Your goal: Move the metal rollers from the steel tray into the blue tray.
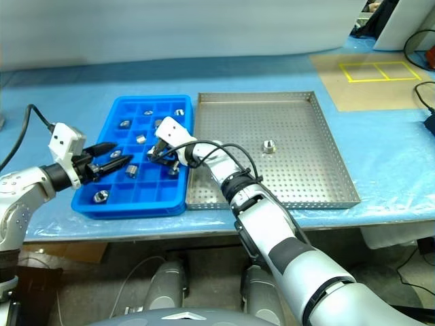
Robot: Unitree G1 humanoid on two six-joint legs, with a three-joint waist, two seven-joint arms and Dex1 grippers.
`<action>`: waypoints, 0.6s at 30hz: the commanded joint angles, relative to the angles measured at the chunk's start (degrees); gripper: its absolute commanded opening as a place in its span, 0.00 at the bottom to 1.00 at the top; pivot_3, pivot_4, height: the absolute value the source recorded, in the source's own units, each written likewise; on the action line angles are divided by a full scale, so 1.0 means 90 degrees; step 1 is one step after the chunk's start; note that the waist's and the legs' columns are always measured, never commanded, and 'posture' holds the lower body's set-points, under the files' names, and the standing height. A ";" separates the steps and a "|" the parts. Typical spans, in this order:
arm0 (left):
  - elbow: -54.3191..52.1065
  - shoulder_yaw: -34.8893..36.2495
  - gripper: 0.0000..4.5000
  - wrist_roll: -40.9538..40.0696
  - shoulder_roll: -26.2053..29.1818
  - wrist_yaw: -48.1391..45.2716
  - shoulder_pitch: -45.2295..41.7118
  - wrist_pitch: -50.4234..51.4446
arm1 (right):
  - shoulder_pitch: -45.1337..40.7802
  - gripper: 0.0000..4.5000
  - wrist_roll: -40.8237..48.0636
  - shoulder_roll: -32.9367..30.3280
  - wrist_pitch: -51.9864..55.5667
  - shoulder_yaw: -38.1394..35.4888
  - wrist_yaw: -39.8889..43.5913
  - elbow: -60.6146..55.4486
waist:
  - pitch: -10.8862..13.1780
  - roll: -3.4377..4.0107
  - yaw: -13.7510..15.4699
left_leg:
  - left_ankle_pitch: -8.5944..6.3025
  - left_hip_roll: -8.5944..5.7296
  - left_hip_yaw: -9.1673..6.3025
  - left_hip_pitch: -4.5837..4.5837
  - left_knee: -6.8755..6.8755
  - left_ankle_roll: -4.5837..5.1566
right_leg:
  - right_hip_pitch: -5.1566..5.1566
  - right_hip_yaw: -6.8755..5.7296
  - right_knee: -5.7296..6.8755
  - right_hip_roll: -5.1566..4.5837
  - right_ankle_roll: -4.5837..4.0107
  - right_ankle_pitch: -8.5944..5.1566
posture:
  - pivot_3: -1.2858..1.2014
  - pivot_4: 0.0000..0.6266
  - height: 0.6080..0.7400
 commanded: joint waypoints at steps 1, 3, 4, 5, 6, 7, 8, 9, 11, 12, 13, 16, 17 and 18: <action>0.0002 -0.0063 0.74 -0.0004 -0.0061 0.0006 -0.0203 -0.0137 | -0.0034 0.86 0.0088 -0.0147 -0.0015 -0.0211 0.0101 -0.0443 | 0.0000 0.0000 0.0002 | 0.0000 0.0000 0.0000 -0.0001 0.0001 0.0000 | 0.0000 -0.0001 0.0001 0.0000 0.0000 0.0000 | 0.55 0.24 1.00; 0.0091 -0.0190 0.74 0.0009 -0.0141 -0.0030 -0.0319 -0.0178 | 0.0142 0.86 0.0190 -0.0487 0.0086 -0.0325 0.0357 -0.0907 | 0.0000 0.0000 0.0020 | 0.0001 0.0000 -0.0001 -0.0003 0.0004 -0.0001 | 0.0000 -0.0001 0.0004 -0.0001 0.0000 0.0000 | 0.54 0.24 1.00; 0.0133 -0.0249 0.74 0.0019 -0.0180 -0.0043 -0.0374 -0.0198 | 0.0231 0.86 0.0260 -0.0630 0.0191 -0.0386 0.0476 -0.1155 | 0.0000 -0.0001 0.0021 | 0.0001 0.0000 -0.0001 -0.0004 0.0005 -0.0002 | 0.0001 -0.0004 0.0004 -0.0002 0.0001 0.0000 | 0.54 0.24 1.00; 0.0157 -0.0287 0.74 0.0024 -0.0202 -0.0047 -0.0411 -0.0208 | 0.0295 0.86 0.0308 -0.0715 0.0286 -0.0423 0.0555 -0.1336 | -0.0001 -0.0001 0.0020 | 0.0001 -0.0001 -0.0001 -0.0005 0.0009 -0.0001 | 0.0002 -0.0003 0.0005 -0.0003 0.0002 0.0002 | 0.53 0.24 1.00; 0.0225 -0.0389 0.74 0.0038 -0.0264 -0.0065 -0.0499 -0.0238 | 0.0439 0.86 0.0381 -0.0947 0.0467 -0.0472 0.0736 -0.1704 | -0.0001 -0.0002 0.0020 | 0.0001 -0.0003 -0.0001 -0.0004 0.0011 -0.0001 | 0.0003 -0.0002 0.0006 -0.0004 0.0003 0.0002 | 0.53 0.24 1.00; 0.0305 -0.0522 0.74 0.0065 -0.0345 -0.0087 -0.0608 -0.0277 | 0.0628 0.86 0.0453 -0.1248 0.0682 -0.0503 0.0979 -0.2167 | -0.0001 -0.0002 0.0014 | 0.0001 -0.0003 -0.0001 -0.0005 0.0013 -0.0001 | 0.0004 -0.0002 0.0006 -0.0004 0.0004 0.0002 | 0.51 0.24 1.00; 0.0416 -0.0692 0.74 0.0100 -0.0455 -0.0130 -0.0749 -0.0325 | 0.0841 0.86 0.0521 -0.1622 0.0918 -0.0568 0.1197 -0.2669 | -0.0002 -0.0003 0.0024 | 0.0002 -0.0004 -0.0001 -0.0004 0.0015 -0.0001 | 0.0004 -0.0001 0.0008 -0.0004 0.0004 0.0003 | 0.51 0.24 1.00; 0.0516 -0.0829 0.74 0.0134 -0.0542 -0.0169 -0.0863 -0.0376 | 0.1011 0.86 0.0573 -0.1910 0.1151 -0.0626 0.1323 -0.3076 | -0.0002 -0.0003 0.0041 | 0.0002 -0.0004 -0.0002 -0.0005 0.0016 -0.0001 | 0.0007 -0.0003 0.0011 -0.0004 0.0004 0.0003 | 0.50 0.24 1.00; 0.0739 -0.1061 0.74 0.0201 -0.0708 -0.0282 -0.1085 -0.0491 | 0.1261 0.86 0.0573 -0.2428 0.1491 -0.0775 0.1297 -0.3617 | -0.0003 -0.0005 0.0004 | 0.0005 -0.0005 -0.0002 -0.0003 0.0021 0.0003 | 0.0012 -0.0001 0.0010 -0.0003 0.0008 0.0005 | 0.48 0.24 1.00; 0.0833 -0.1135 0.74 0.0228 -0.0767 -0.0326 -0.1168 -0.0538 | 0.1346 0.86 0.0570 -0.2604 0.1619 -0.0823 0.1247 -0.3774 | -0.0003 -0.0006 -0.0011 | 0.0005 -0.0006 -0.0002 -0.0002 0.0028 0.0003 | 0.0012 0.0001 0.0013 -0.0003 0.0013 0.0008 | 0.48 0.24 1.00; 0.0930 -0.1210 0.74 0.0260 -0.0830 -0.0367 -0.1254 -0.0587 | 0.1434 0.86 0.0560 -0.2780 0.1723 -0.0870 0.1205 -0.3887 | -0.0003 -0.0006 -0.0048 | 0.0005 -0.0005 -0.0002 -0.0002 0.0029 0.0003 | 0.0011 0.0003 0.0014 -0.0001 0.0014 0.0009 | 0.47 0.24 1.00; 0.1314 -0.1522 0.74 0.0396 -0.1090 -0.0540 -0.1594 -0.0779 | 0.1727 0.86 0.0396 -0.3381 0.1806 -0.1049 0.0947 -0.3810 | -0.0003 -0.0007 -0.0184 | 0.0005 -0.0005 0.0003 0.0015 0.0037 0.0003 | 0.0005 0.0019 0.0046 0.0005 0.0005 0.0003 | 0.46 0.24 1.00; 0.1438 -0.1588 0.74 0.0430 -0.1161 -0.0592 -0.1701 -0.0836 | 0.1792 0.86 0.0381 -0.3495 0.1821 -0.1113 0.0834 -0.3737 | -0.0003 -0.0007 -0.0205 | 0.0006 -0.0004 0.0003 0.0018 0.0038 0.0002 | 0.0004 0.0022 0.0050 0.0007 0.0003 0.0002 | 0.45 0.24 1.00; 0.1552 -0.1630 0.74 0.0461 -0.1210 -0.0640 -0.1790 -0.0893 | 0.1829 0.86 0.0380 -0.3558 0.1839 -0.1158 0.0715 -0.3655 | -0.0002 -0.0007 -0.0237 | 0.0006 -0.0006 0.0008 0.0026 0.0038 0.0002 | 0.0004 0.0031 0.0054 0.0009 0.0003 0.0002 | 0.45 0.24 1.00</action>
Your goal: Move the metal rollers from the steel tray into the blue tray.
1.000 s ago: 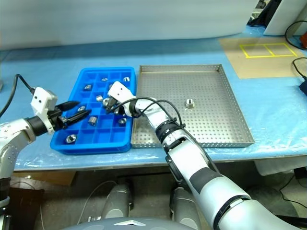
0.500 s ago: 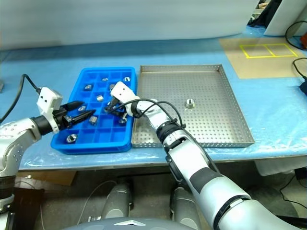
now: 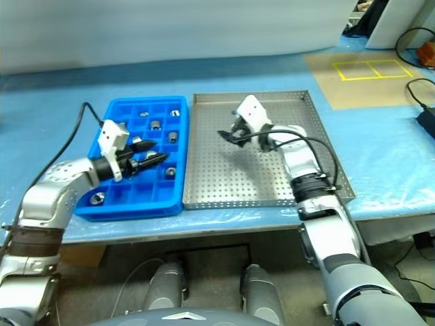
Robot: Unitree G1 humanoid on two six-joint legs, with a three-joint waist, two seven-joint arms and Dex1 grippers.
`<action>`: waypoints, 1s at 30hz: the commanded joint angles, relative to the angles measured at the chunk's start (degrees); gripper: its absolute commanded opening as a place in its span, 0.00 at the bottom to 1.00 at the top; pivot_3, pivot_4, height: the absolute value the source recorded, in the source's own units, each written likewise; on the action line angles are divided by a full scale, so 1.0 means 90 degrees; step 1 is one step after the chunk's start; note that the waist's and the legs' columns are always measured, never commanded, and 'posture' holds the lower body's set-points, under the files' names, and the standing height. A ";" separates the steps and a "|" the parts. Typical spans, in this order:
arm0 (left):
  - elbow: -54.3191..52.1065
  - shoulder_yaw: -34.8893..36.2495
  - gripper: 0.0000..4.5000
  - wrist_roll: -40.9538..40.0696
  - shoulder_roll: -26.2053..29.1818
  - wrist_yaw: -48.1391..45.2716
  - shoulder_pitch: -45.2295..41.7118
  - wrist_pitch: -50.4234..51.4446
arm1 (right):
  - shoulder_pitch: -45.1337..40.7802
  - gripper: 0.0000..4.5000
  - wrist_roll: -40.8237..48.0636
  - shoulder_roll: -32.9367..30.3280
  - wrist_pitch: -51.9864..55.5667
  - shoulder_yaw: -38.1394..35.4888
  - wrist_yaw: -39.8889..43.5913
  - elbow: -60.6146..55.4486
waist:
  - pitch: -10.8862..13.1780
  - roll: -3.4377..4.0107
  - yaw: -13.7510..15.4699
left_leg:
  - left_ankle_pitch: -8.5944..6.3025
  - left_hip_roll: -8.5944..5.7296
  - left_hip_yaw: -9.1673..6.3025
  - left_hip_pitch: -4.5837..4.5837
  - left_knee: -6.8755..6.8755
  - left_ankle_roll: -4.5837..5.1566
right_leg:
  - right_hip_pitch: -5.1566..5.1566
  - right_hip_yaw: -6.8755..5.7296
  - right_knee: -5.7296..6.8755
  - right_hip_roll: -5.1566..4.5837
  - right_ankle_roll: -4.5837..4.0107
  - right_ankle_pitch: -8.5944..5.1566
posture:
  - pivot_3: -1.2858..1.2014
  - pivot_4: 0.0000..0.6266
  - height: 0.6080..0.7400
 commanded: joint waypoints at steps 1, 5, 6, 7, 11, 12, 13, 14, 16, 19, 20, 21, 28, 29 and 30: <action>0.0295 -0.0104 0.74 0.0118 -0.0090 -0.0205 -0.0315 -0.0301 | 0.0111 0.86 -0.0006 -0.0176 0.0042 -0.0239 -0.0341 0.0057 | 0.0000 0.0000 -0.0093 | 0.0000 0.0000 0.0002 0.0001 0.0001 0.0000 | -0.0001 0.0003 0.0003 0.0001 0.0000 0.0000 | 0.44 0.24 1.00; 0.0616 -0.0217 0.74 0.0220 -0.0187 -0.0378 -0.0535 -0.0466 | 0.0167 0.86 0.0089 -0.0144 0.0111 -0.0352 -0.0558 0.0462 | 0.0000 0.0000 -0.0260 | -0.0001 0.0000 0.0005 0.0006 0.0021 0.0002 | -0.0006 0.0018 0.0019 0.0006 -0.0001 -0.0001 | 0.43 0.24 1.00; 0.0687 -0.0230 0.74 0.0245 -0.0200 -0.0404 -0.0581 -0.0500 | 0.0152 0.86 0.0086 -0.0127 0.0088 -0.0360 -0.0595 0.0583 | 0.0000 0.0000 -0.0287 | -0.0002 0.0001 0.0006 0.0005 0.0027 0.0003 | -0.0006 0.0019 0.0022 0.0006 -0.0001 0.0000 | 0.43 0.24 1.00; 0.0740 -0.0231 0.74 0.0263 -0.0207 -0.0426 -0.0615 -0.0525 | 0.0135 0.86 0.0076 -0.0116 0.0056 -0.0355 -0.0614 0.0672 | 0.0000 0.0000 -0.0301 | -0.0004 0.0001 0.0006 0.0004 0.0033 0.0006 | -0.0005 0.0020 0.0024 0.0006 -0.0001 -0.0001 | 0.43 0.24 1.00; 0.0912 -0.0245 0.74 0.0361 -0.0210 -0.0510 -0.0695 -0.0602 | -0.0037 0.86 0.0021 -0.0077 -0.0086 -0.0347 -0.0744 0.1201 | 0.0001 0.0001 -0.0307 | -0.0021 0.0002 0.0007 -0.0002 0.0058 0.0036 | -0.0005 0.0023 0.0029 0.0005 -0.0002 -0.0001 | 0.43 0.24 1.00; 0.0940 -0.0263 0.74 0.0402 -0.0201 -0.0531 -0.0681 -0.0632 | -0.0120 0.86 -0.0017 -0.0079 -0.0132 -0.0357 -0.0845 0.1431 | 0.0001 0.0001 -0.0308 | -0.0022 0.0002 0.0009 -0.0003 0.0062 0.0037 | -0.0005 0.0024 0.0029 0.0004 -0.0002 -0.0001 | 0.43 0.24 1.00; 0.0950 -0.0263 0.74 0.0420 -0.0198 -0.0549 -0.0669 -0.0644 | -0.0192 0.86 -0.0033 -0.0081 -0.0179 -0.0369 -0.0901 0.1622 | 0.0001 0.0001 -0.0307 | -0.0023 0.0002 0.0011 -0.0004 0.0067 0.0038 | -0.0005 0.0026 0.0029 0.0003 -0.0002 -0.0001 | 0.43 0.24 1.00; 0.0947 -0.0252 0.74 0.0424 -0.0198 -0.0565 -0.0656 -0.0645 | -0.0243 0.86 -0.0024 -0.0079 -0.0223 -0.0384 -0.0914 0.1752 | 0.0001 0.0001 -0.0305 | -0.0025 0.0001 0.0012 -0.0004 0.0069 0.0042 | -0.0005 0.0027 0.0029 0.0001 -0.0002 -0.0001 | 0.43 0.24 1.00; 0.0927 -0.0210 0.74 0.0425 -0.0186 -0.0594 -0.0631 -0.0636 | -0.0312 0.86 -0.0013 -0.0069 -0.0322 -0.0382 -0.0917 0.1922 | 0.0001 0.0001 -0.0301 | -0.0036 0.0001 0.0013 -0.0005 0.0071 0.0060 | -0.0004 0.0027 0.0029 0.0000 -0.0002 -0.0001 | 0.44 0.24 1.00; 0.0923 -0.0173 0.74 0.0444 -0.0153 -0.0599 -0.0578 -0.0620 | -0.0363 0.86 -0.0036 -0.0016 -0.0438 -0.0339 -0.0946 0.2124 | 0.0001 0.0001 -0.0295 | -0.0038 0.0001 0.0013 -0.0005 0.0072 0.0063 | -0.0003 0.0026 0.0029 0.0000 -0.0002 -0.0001 | 0.44 0.24 1.00; 0.0925 -0.0173 0.74 0.0458 -0.0146 -0.0594 -0.0563 -0.0621 | -0.0365 0.86 -0.0063 0.0004 -0.0480 -0.0312 -0.0966 0.2197 | 0.0001 0.0001 -0.0295 | -0.0038 0.0001 0.0013 -0.0006 0.0072 0.0063 | -0.0003 0.0026 0.0029 0.0000 -0.0002 -0.0001 | 0.44 0.24 1.00; 0.0926 -0.0174 0.74 0.0468 -0.0143 -0.0588 -0.0551 -0.0625 | -0.0363 0.86 -0.0089 0.0026 -0.0520 -0.0290 -0.0984 0.2265 | 0.0001 0.0001 -0.0294 | -0.0039 0.0001 0.0013 -0.0006 0.0072 0.0064 | -0.0003 0.0026 0.0029 0.0000 -0.0002 -0.0001 | 0.44 0.24 1.00; 0.0868 -0.0173 0.74 0.0498 -0.0140 -0.0558 -0.0491 -0.0620 | -0.0343 0.83 -0.0229 0.0151 -0.0767 -0.0250 -0.1148 0.2702 | 0.0001 0.0002 -0.0290 | -0.0039 0.0001 0.0014 -0.0005 0.0073 0.0065 | -0.0003 0.0026 0.0029 -0.0002 -0.0002 -0.0001 | 0.44 0.24 1.00; 0.0864 -0.0173 0.74 0.0503 -0.0137 -0.0557 -0.0486 -0.0620 | -0.0346 0.78 -0.0226 0.0153 -0.0797 -0.0263 -0.1159 0.2728 | 0.0001 0.0002 -0.0290 | -0.0039 0.0001 0.0014 -0.0004 0.0073 0.0065 | -0.0003 0.0027 0.0029 -0.0002 -0.0002 -0.0001 | 0.44 0.24 1.00; 0.0863 -0.0172 0.74 0.0506 -0.0136 -0.0558 -0.0483 -0.0620 | -0.0350 0.73 -0.0224 0.0155 -0.0818 -0.0271 -0.1164 0.2749 | 0.0001 0.0002 -0.0290 | -0.0039 0.0002 0.0014 -0.0004 0.0073 0.0065 | -0.0003 0.0026 0.0030 -0.0002 -0.0002 -0.0001 | 0.44 0.24 1.00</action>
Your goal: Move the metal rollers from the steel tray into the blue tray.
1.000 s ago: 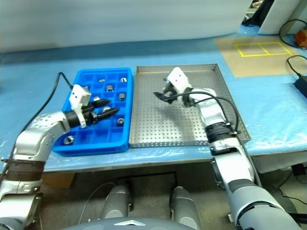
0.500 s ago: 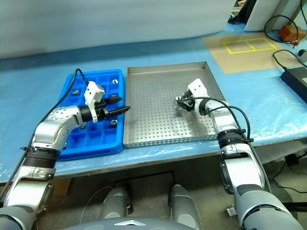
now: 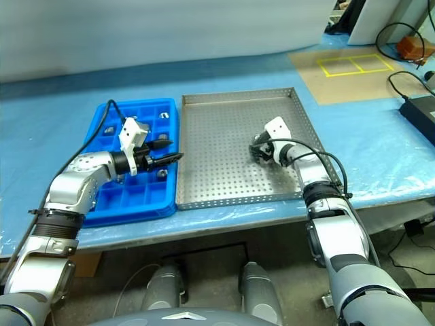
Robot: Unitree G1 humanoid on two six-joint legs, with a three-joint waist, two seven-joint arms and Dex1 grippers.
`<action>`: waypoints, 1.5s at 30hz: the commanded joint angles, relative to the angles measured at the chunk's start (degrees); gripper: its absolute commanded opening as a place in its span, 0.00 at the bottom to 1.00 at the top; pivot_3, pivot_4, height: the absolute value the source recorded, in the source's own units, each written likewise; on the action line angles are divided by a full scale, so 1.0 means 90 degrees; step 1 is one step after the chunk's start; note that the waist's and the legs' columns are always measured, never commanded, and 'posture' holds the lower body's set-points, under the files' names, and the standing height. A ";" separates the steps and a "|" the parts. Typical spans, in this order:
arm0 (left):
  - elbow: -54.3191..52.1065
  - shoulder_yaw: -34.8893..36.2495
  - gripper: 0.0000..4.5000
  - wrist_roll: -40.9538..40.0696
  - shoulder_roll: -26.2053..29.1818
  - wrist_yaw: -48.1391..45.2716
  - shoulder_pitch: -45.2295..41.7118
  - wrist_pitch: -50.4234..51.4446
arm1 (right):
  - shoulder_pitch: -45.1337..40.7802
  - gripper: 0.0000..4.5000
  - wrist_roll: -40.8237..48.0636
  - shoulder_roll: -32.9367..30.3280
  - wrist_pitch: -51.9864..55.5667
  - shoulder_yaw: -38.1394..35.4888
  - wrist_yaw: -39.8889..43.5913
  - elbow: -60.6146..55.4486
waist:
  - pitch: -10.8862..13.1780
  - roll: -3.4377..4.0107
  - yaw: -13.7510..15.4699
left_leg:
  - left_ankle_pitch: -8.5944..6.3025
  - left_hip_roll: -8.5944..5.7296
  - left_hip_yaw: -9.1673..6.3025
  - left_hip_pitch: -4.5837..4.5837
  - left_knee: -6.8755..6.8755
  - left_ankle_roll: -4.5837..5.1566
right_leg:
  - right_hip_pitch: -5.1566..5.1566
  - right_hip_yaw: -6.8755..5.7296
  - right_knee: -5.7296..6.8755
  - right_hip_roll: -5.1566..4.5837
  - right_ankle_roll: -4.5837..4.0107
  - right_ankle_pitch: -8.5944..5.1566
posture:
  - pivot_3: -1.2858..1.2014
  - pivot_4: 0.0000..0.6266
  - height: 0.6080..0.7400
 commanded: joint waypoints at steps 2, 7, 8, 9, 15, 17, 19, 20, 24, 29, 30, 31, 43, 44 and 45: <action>-0.0152 0.0100 0.74 0.0026 0.0091 -0.0027 0.0017 -0.0095 | -0.0130 0.58 -0.0077 0.0001 -0.0152 -0.0029 -0.0165 0.0136 | 0.0000 0.0000 0.0000 | 0.0000 0.0000 0.0000 0.0000 0.0000 0.0000 | 0.0000 0.0000 0.0000 0.0000 0.0000 0.0000 | 0.44 0.24 1.00; -0.0135 0.0105 0.74 0.0060 0.0073 -0.0029 -0.0003 -0.0108 | -0.0154 0.39 -0.0145 0.0000 -0.0269 -0.0002 -0.0266 0.0271 | 0.0000 0.0000 -0.0002 | 0.0000 0.0000 0.0000 0.0000 0.0000 0.0000 | 0.0000 -0.0001 0.0000 -0.0001 0.0000 0.0000 | 0.44 0.24 1.00; -0.0145 0.0105 0.74 0.0063 0.0069 -0.0030 0.0000 -0.0104 | -0.0160 0.39 -0.0151 0.0005 -0.0284 -0.0004 -0.0288 0.0278 | 0.0000 0.0000 -0.0002 | 0.0000 -0.0001 0.0000 0.0000 0.0000 0.0000 | 0.0000 0.0000 0.0000 -0.0001 0.0000 0.0000 | 0.44 0.24 1.00; -0.0152 0.0105 0.74 0.0065 0.0067 -0.0030 0.0003 -0.0101 | -0.0166 0.39 -0.0158 0.0009 -0.0295 -0.0006 -0.0309 0.0288 | 0.0000 0.0000 -0.0002 | 0.0000 -0.0001 0.0001 0.0000 0.0000 0.0000 | 0.0000 0.0000 0.0000 -0.0001 0.0000 0.0000 | 0.44 0.24 1.00; -0.0278 0.0192 0.74 -0.0007 0.0157 -0.0078 0.0045 -0.0027 | -0.0170 0.39 0.0050 0.0172 -0.0106 0.0059 0.0299 -0.0401 | 0.0001 0.0000 -0.0008 | -0.0001 0.0000 0.0001 -0.0001 -0.0001 0.0001 | 0.0000 0.0000 0.0000 -0.0001 0.0000 0.0000 | 0.45 0.24 1.00; -0.0423 0.0241 0.74 -0.0013 0.0267 -0.0096 0.0079 -0.0027 | -0.0136 0.39 0.0131 0.0301 0.0065 0.0184 0.0694 -0.0982 | 0.0003 0.0003 -0.0031 | -0.0001 0.0002 0.0003 -0.0003 -0.0004 0.0001 | -0.0009 0.0003 0.0000 0.0002 0.0000 0.0000 | 0.45 0.24 1.00; -0.0744 0.0345 0.74 -0.0114 0.0437 -0.0165 0.0131 0.0042 | -0.0120 0.39 0.0252 0.0468 0.0325 0.0330 0.1120 -0.1628 | 0.0004 0.0003 -0.0033 | -0.0001 0.0009 0.0004 -0.0011 -0.0008 0.0000 | -0.0022 0.0005 0.0000 0.0010 -0.0001 0.0000 | 0.46 0.24 1.00; -0.0885 0.0414 0.74 -0.0179 0.0519 -0.0182 0.0151 0.0101 | -0.0109 0.39 0.0300 0.0539 0.0436 0.0408 0.1309 -0.1914 | 0.0004 0.0003 -0.0026 | 0.0000 0.0012 0.0004 -0.0015 -0.0011 0.0000 | -0.0026 0.0003 0.0000 0.0013 -0.0002 -0.0001 | 0.46 0.24 1.00; -0.1405 0.0680 0.74 -0.0223 0.0983 -0.0175 0.0401 0.0217 | -0.0149 0.39 0.0410 0.0854 0.0756 0.0736 0.1843 -0.2704 | 0.0004 0.0003 0.0033 | -0.0002 0.0016 0.0003 -0.0028 -0.0017 0.0001 | -0.0033 -0.0007 -0.0005 0.0015 -0.0008 -0.0005 | 0.49 0.24 1.00; -0.2570 0.1311 0.74 -0.0610 0.1609 -0.0117 0.1055 0.0732 | -0.0357 0.39 0.0476 0.1315 0.0778 0.1067 0.2283 -0.2944 | 0.0010 -0.0001 0.0146 | -0.0004 0.0014 0.0002 -0.0033 -0.0023 0.0001 | -0.0035 -0.0014 -0.0013 0.0007 -0.0008 -0.0006 | 0.54 0.24 1.00; -0.2798 0.1468 0.74 -0.0685 0.1719 -0.0088 0.1239 0.0848 | -0.0418 0.39 0.0480 0.1425 0.0738 0.1113 0.2346 -0.2898 | 0.0011 -0.0001 0.0173 | -0.0003 0.0016 0.0002 -0.0032 -0.0024 0.0000 | -0.0036 -0.0015 -0.0012 0.0007 -0.0009 -0.0006 | 0.55 0.24 1.00; -0.2997 0.1630 0.74 -0.0756 0.1809 -0.0046 0.1429 0.0952 | -0.0475 0.39 0.0489 0.1532 0.0711 0.1157 0.2410 -0.2855 | 0.0012 -0.0001 0.0201 | -0.0003 0.0015 0.0001 -0.0032 -0.0027 -0.0001 | -0.0036 -0.0016 -0.0012 0.0006 -0.0009 -0.0007 | 0.56 0.24 1.00; -0.4599 0.3401 0.74 -0.1164 0.1894 0.0931 0.3436 0.1815 | -0.0929 0.39 0.0514 0.3034 0.0289 0.1573 0.3018 -0.1560 | 0.0014 -0.0003 0.0613 | 0.0016 0.0011 -0.0012 -0.0032 -0.0115 -0.0033 | -0.0049 -0.0039 -0.0039 0.0002 -0.0024 -0.0019 | 0.64 0.24 1.00; -0.4652 0.3484 0.74 -0.1218 0.1902 0.0956 0.3500 0.1852 | -0.0899 0.39 0.0494 0.3140 0.0278 0.1623 0.3032 -0.1470 | 0.0014 -0.0003 0.0656 | 0.0017 0.0011 -0.0014 -0.0033 -0.0116 -0.0033 | -0.0049 -0.0040 -0.0042 0.0002 -0.0024 -0.0019 | 0.64 0.24 1.00; -0.4681 0.3546 0.74 -0.1252 0.1918 0.0980 0.3542 0.1873 | -0.0840 0.39 0.0510 0.3229 0.0347 0.1662 0.3109 -0.1415 | 0.0014 -0.0003 0.0684 | 0.0017 0.0012 -0.0014 -0.0033 -0.0117 -0.0033 | -0.0049 -0.0040 -0.0044 0.0002 -0.0025 -0.0019 | 0.64 0.24 1.00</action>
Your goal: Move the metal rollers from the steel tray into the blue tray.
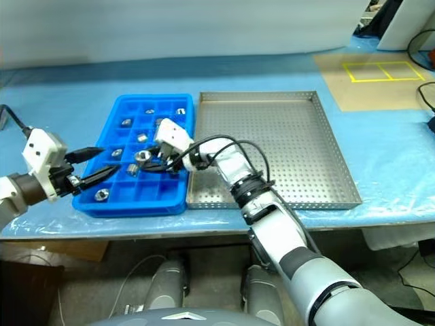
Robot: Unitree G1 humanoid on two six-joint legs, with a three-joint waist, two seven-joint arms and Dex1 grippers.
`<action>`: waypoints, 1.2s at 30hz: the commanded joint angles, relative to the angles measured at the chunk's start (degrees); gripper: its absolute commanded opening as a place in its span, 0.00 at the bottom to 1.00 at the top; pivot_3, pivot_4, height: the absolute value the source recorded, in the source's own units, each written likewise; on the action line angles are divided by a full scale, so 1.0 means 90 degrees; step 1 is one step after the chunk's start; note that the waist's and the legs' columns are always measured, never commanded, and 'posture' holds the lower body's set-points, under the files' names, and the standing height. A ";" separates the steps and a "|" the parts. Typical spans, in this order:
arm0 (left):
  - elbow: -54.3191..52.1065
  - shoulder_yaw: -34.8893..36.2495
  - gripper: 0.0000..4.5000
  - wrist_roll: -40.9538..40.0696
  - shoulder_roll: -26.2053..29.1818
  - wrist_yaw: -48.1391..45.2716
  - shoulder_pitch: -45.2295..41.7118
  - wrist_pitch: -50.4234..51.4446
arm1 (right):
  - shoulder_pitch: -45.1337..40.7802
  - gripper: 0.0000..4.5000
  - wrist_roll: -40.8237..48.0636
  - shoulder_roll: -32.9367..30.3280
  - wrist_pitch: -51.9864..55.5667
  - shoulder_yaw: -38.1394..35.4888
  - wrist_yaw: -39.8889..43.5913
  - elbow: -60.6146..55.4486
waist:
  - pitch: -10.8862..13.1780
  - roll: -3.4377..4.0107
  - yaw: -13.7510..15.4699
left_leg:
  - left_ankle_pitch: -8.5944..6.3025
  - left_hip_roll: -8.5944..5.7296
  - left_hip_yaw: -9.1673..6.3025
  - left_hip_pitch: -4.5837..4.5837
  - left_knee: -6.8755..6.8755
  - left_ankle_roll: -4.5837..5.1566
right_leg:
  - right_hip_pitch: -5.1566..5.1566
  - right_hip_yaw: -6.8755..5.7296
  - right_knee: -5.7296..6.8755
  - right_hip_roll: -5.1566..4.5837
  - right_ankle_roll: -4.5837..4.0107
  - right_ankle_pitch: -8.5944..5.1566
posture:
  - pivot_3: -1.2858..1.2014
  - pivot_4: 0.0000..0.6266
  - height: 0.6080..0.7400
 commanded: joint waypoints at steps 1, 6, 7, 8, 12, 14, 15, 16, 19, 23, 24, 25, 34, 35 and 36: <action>-0.0339 0.0421 0.74 -0.0198 0.0089 0.0117 0.0086 0.0072 | -0.0071 0.39 0.0036 0.0286 -0.0090 0.0117 0.0122 0.0115 | 0.0000 -0.0001 0.0047 | 0.0000 0.0000 0.0000 -0.0001 -0.0001 0.0000 | 0.0000 0.0000 -0.0002 0.0000 0.0000 0.0000 | 0.64 0.24 1.00; -0.0231 0.0308 0.74 -0.0237 0.0143 0.0179 0.0013 0.0051 | -0.0006 0.39 -0.0068 0.0310 -0.0071 0.0271 0.0221 0.0375 | 0.0000 -0.0001 0.0168 | 0.0000 -0.0004 -0.0005 0.0002 -0.0004 0.0000 | 0.0003 -0.0002 0.0001 -0.0006 0.0003 -0.0001 | 0.63 0.24 1.00; -0.0199 0.0231 0.74 -0.0249 0.0145 0.0188 -0.0052 0.0042 | 0.0014 0.39 -0.0080 0.0284 -0.0019 0.0284 0.0255 0.0388 | 0.0000 -0.0001 0.0180 | 0.0000 -0.0004 -0.0005 0.0003 -0.0004 -0.0001 | 0.0002 -0.0002 0.0003 -0.0006 0.0003 -0.0001 | 0.63 0.24 1.00; -0.0155 0.0156 0.74 -0.0246 0.0149 0.0196 -0.0115 0.0027 | 0.0032 0.39 -0.0104 0.0246 0.0010 0.0303 0.0287 0.0398 | -0.0001 -0.0002 0.0186 | 0.0001 -0.0003 -0.0006 0.0003 -0.0007 -0.0003 | 0.0001 -0.0003 0.0005 -0.0006 0.0003 -0.0001 | 0.63 0.24 1.00; 0.0015 -0.0051 0.74 -0.0199 0.0188 0.0142 -0.0276 -0.0035 | 0.0111 0.39 -0.0149 0.0067 0.0158 0.0340 0.0506 0.0323 | -0.0002 -0.0002 0.0185 | 0.0005 -0.0004 -0.0008 0.0005 -0.0009 -0.0009 | 0.0001 -0.0002 0.0007 -0.0005 0.0003 -0.0001 | 0.62 0.24 1.00; 0.0158 -0.0167 0.74 -0.0169 0.0206 0.0120 -0.0399 -0.0078 | 0.0177 0.56 -0.0107 -0.0051 0.0245 0.0351 0.0727 0.0206 | -0.0003 -0.0004 0.0183 | 0.0005 -0.0005 -0.0008 0.0005 -0.0007 -0.0009 | 0.0001 -0.0001 0.0007 -0.0005 0.0004 -0.0001 | 0.61 0.24 1.00; 0.0243 -0.0258 0.74 -0.0154 0.0204 0.0108 -0.0485 -0.0106 | 0.0187 0.62 -0.0106 -0.0067 0.0253 0.0322 0.0699 0.0192 | -0.0003 -0.0004 0.0190 | 0.0006 -0.0005 -0.0008 0.0004 -0.0007 -0.0009 | 0.0001 -0.0002 0.0006 -0.0005 0.0004 -0.0001 | 0.61 0.24 1.00; 0.0301 -0.0320 0.74 -0.0145 0.0205 0.0098 -0.0544 -0.0125 | 0.0189 0.70 -0.0111 -0.0067 0.0252 0.0296 0.0654 0.0187 | -0.0003 -0.0004 0.0195 | 0.0006 -0.0006 -0.0008 0.0004 -0.0006 -0.0010 | 0.0002 -0.0002 0.0006 -0.0005 0.0004 -0.0001 | 0.60 0.24 1.00; 0.0410 -0.0476 0.74 -0.0120 0.0202 0.0083 -0.0663 -0.0183 | 0.0201 0.93 -0.0216 -0.0054 0.0195 0.0263 0.0334 0.0220 | -0.0005 -0.0008 0.0180 | 0.0007 -0.0006 -0.0008 0.0004 0.0002 -0.0011 | 0.0005 -0.0002 0.0010 -0.0006 0.0005 -0.0001 | 0.60 0.24 1.00; 0.0600 -0.0712 0.74 -0.0098 0.0179 0.0035 -0.0918 -0.0261 | 0.0262 1.00 -0.0219 -0.0258 0.0154 0.0164 0.0036 0.0020 | -0.0005 -0.0008 0.0187 | 0.0010 -0.0006 -0.0008 0.0012 0.0002 -0.0016 | 0.0005 -0.0002 0.0027 -0.0006 0.0005 -0.0001 | 0.59 0.24 1.00; 0.0663 -0.0755 0.74 -0.0089 0.0173 0.0023 -0.0980 -0.0280 | 0.0274 1.00 -0.0205 -0.0335 0.0146 0.0132 -0.0019 -0.0077 | -0.0005 -0.0008 0.0184 | 0.0011 -0.0006 -0.0008 0.0012 0.0002 -0.0018 | 0.0005 -0.0002 0.0030 -0.0007 0.0005 -0.0001 | 0.58 0.24 1.00; 0.0703 -0.0787 0.74 -0.0082 0.0167 0.0019 -0.1021 -0.0293 | 0.0287 1.00 -0.0190 -0.0390 0.0146 0.0113 -0.0060 -0.0150 | -0.0005 -0.0008 0.0181 | 0.0013 -0.0006 -0.0008 0.0015 0.0002 -0.0021 | 0.0006 -0.0001 0.0032 -0.0008 0.0005 -0.0001 | 0.58 0.24 1.00; 0.1928 -0.2165 0.74 0.0292 -0.0520 -0.0158 -0.2556 -0.0842 | 0.0753 1.00 0.0342 -0.1784 0.1256 -0.0998 -0.0722 -0.2274 | -0.0008 -0.0014 0.0057 | 0.0042 -0.0014 -0.0008 0.0032 0.0013 -0.0068 | 0.0023 0.0007 0.0044 -0.0008 0.0013 0.0004 | 0.51 0.24 1.00; 0.2132 -0.2325 0.74 0.0367 -0.0686 -0.0157 -0.2768 -0.0944 | 0.0920 1.00 0.0402 -0.1978 0.1472 -0.1166 -0.0836 -0.2580 | -0.0009 -0.0015 0.0013 | 0.0045 -0.0014 -0.0008 0.0031 0.0010 -0.0071 | 0.0021 0.0007 0.0042 -0.0006 0.0013 0.0004 | 0.50 0.24 1.00; 0.2389 -0.2476 0.74 0.0420 -0.0903 -0.0131 -0.3008 -0.1030 | 0.1132 1.00 0.0431 -0.2181 0.1703 -0.1374 -0.1023 -0.2881 | -0.0009 -0.0015 -0.0018 | 0.0046 -0.0013 -0.0008 0.0031 0.0010 -0.0072 | 0.0021 0.0007 0.0043 -0.0003 0.0015 0.0006 | 0.49 0.24 1.00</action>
